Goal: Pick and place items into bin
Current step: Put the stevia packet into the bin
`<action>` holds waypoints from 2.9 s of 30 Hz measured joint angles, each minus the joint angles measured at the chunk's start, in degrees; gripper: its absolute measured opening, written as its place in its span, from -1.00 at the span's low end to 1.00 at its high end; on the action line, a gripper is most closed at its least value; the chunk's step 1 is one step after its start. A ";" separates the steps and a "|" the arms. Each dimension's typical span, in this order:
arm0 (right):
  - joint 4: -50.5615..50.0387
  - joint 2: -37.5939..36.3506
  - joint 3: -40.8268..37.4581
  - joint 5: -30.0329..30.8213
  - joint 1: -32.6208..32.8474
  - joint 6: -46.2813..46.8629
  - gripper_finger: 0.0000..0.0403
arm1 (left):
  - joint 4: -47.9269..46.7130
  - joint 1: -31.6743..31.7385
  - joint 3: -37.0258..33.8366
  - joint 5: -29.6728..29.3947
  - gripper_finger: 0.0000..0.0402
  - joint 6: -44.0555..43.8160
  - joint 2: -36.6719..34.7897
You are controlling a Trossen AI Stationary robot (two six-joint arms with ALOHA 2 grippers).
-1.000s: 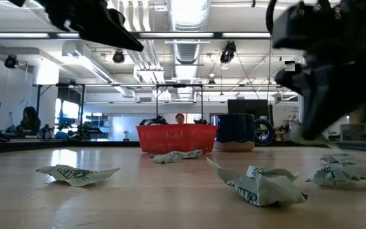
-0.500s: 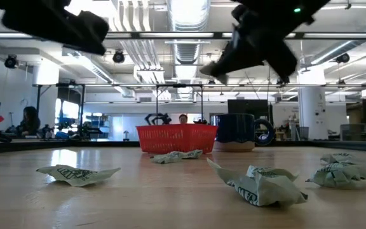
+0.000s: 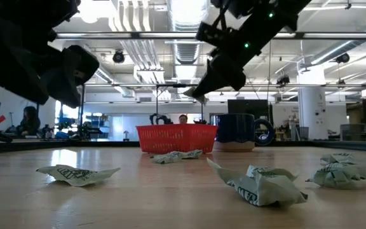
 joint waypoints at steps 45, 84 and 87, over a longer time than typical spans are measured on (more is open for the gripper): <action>-16.92 -1.04 3.30 -13.47 7.94 9.88 -0.45 | 16.60 0.80 1.16 1.64 -0.76 6.62 18.33; -32.17 -1.03 -1.62 -9.66 29.03 53.68 -0.49 | 13.98 29.62 2.60 -22.21 -0.53 37.64 7.84; -32.22 -1.03 -2.34 -8.73 28.90 53.47 -0.41 | 14.28 29.50 2.75 -22.12 -0.35 37.60 7.84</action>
